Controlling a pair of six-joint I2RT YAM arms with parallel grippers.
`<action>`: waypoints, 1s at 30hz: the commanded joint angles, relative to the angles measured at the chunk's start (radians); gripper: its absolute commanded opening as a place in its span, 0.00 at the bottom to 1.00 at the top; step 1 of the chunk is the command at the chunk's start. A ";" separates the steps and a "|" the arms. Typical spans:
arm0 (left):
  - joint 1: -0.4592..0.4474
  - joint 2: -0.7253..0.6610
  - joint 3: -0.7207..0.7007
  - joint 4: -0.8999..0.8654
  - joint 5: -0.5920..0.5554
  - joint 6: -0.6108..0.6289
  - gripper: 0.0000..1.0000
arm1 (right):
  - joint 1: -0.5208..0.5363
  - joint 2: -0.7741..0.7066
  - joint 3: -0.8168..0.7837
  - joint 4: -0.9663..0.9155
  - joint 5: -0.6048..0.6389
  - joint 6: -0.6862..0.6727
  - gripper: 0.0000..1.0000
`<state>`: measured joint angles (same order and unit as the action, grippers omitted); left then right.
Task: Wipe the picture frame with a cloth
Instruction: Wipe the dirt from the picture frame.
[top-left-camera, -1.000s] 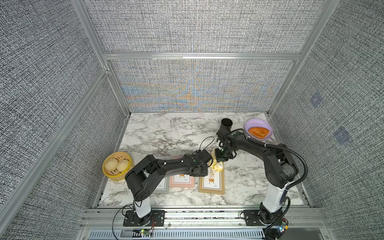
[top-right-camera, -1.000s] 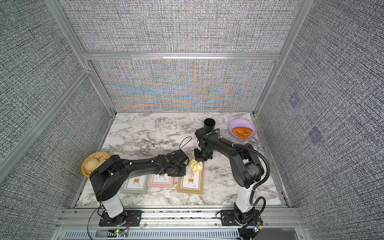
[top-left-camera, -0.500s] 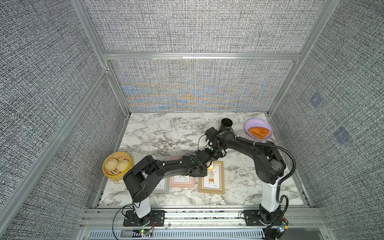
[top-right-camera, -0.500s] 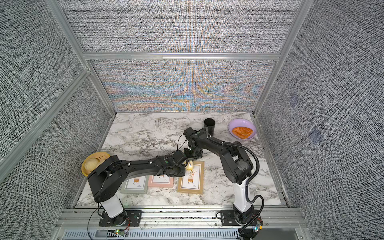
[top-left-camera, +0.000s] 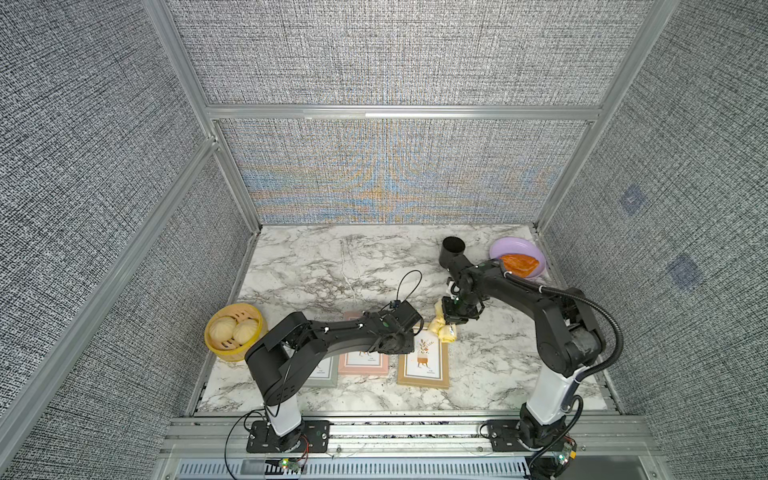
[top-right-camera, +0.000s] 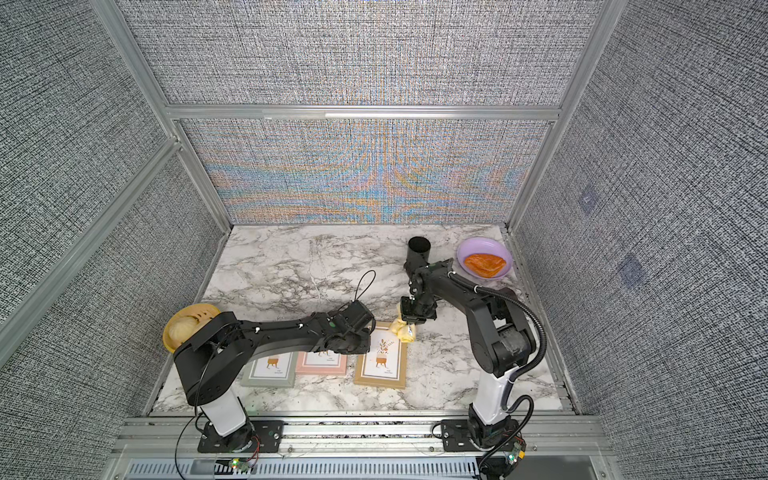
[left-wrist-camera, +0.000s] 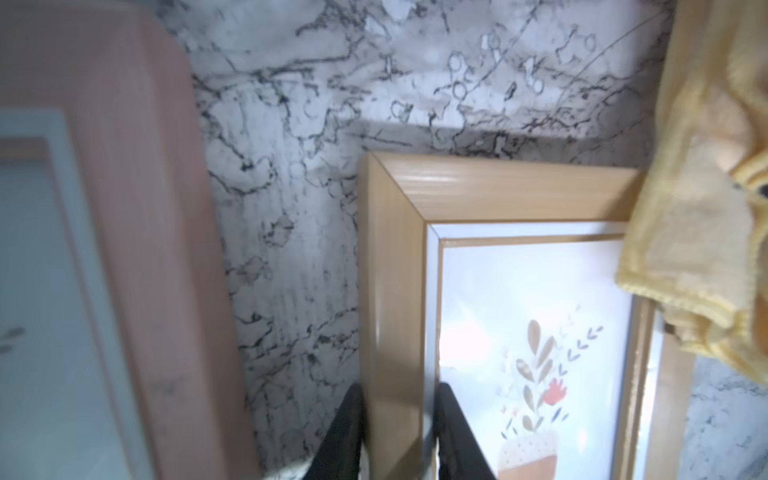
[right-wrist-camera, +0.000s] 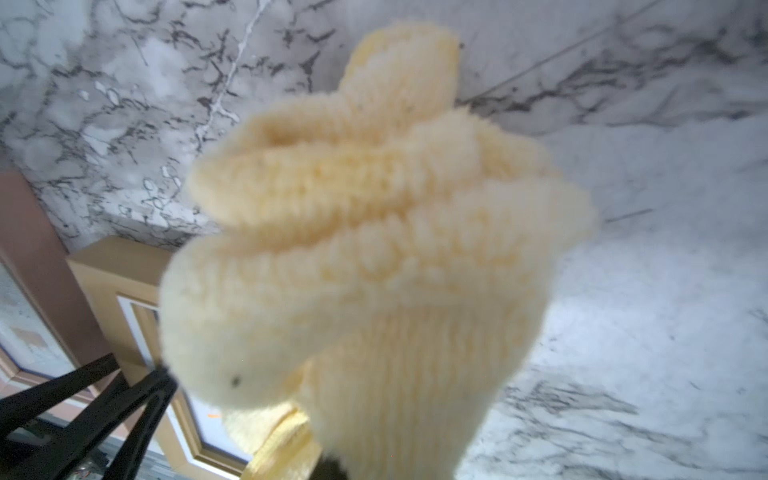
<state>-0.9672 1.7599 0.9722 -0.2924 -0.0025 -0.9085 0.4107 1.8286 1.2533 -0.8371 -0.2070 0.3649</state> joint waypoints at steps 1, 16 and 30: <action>0.001 0.000 -0.005 -0.074 0.002 -0.011 0.17 | 0.021 0.008 0.014 -0.017 0.002 -0.017 0.00; -0.001 0.010 0.010 -0.083 -0.006 -0.031 0.16 | 0.215 0.207 0.280 -0.034 0.017 0.030 0.00; -0.001 0.001 0.005 -0.082 -0.017 -0.035 0.15 | 0.080 0.042 0.058 -0.004 0.032 0.014 0.00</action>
<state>-0.9680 1.7618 0.9821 -0.3164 -0.0097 -0.9253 0.4709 1.8568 1.2869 -0.8284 -0.1795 0.3733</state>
